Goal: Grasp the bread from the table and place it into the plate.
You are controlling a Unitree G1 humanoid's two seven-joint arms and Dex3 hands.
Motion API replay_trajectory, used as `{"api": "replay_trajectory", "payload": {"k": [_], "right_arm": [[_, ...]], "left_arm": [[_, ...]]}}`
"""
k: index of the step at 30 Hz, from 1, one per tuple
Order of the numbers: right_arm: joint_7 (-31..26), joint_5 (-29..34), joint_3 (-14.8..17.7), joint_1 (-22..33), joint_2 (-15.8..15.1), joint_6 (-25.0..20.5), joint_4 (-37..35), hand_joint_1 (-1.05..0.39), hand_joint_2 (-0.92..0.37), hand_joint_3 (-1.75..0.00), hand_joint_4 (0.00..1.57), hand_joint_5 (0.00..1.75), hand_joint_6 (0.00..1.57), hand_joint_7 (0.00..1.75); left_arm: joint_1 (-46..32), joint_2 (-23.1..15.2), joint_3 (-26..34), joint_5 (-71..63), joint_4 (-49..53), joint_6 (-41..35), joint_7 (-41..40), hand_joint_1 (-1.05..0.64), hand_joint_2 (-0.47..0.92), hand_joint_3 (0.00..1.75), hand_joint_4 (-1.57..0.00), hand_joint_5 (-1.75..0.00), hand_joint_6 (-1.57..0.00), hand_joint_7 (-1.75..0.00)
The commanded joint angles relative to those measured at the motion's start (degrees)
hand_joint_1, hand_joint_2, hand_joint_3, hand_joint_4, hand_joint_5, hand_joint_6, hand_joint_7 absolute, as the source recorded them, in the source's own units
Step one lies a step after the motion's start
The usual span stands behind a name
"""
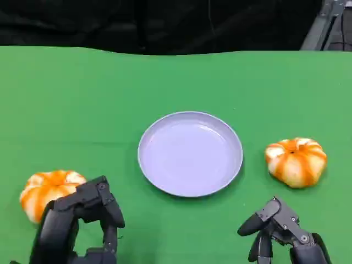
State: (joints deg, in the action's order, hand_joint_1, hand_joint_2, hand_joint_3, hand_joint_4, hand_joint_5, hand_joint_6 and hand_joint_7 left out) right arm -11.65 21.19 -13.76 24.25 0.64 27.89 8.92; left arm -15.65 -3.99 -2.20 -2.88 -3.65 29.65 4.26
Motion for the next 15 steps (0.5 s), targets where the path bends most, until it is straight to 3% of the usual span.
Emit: {"api": "replay_trajectory", "payload": {"k": [1,15], "right_arm": [[-0.29,-0.43,0.45,0.08,-0.21,0.27,0.35,-0.09,-0.74,-1.33,0.70,1.75,0.36,1.75],[-0.25,-0.44,0.34,0.24,-0.03,-0.07,0.48,-0.09,-0.74,-1.32,0.71,1.75,0.36,1.75]], "left_arm": [[0.27,-0.62,0.61,0.28,-0.02,0.52,0.14,-0.09,0.18,1.75,-0.97,-1.75,-0.84,-1.72],[0.29,-0.54,0.79,0.08,0.07,0.49,-0.15,-0.09,0.18,1.75,-0.96,-1.75,-0.83,-1.71]]}}
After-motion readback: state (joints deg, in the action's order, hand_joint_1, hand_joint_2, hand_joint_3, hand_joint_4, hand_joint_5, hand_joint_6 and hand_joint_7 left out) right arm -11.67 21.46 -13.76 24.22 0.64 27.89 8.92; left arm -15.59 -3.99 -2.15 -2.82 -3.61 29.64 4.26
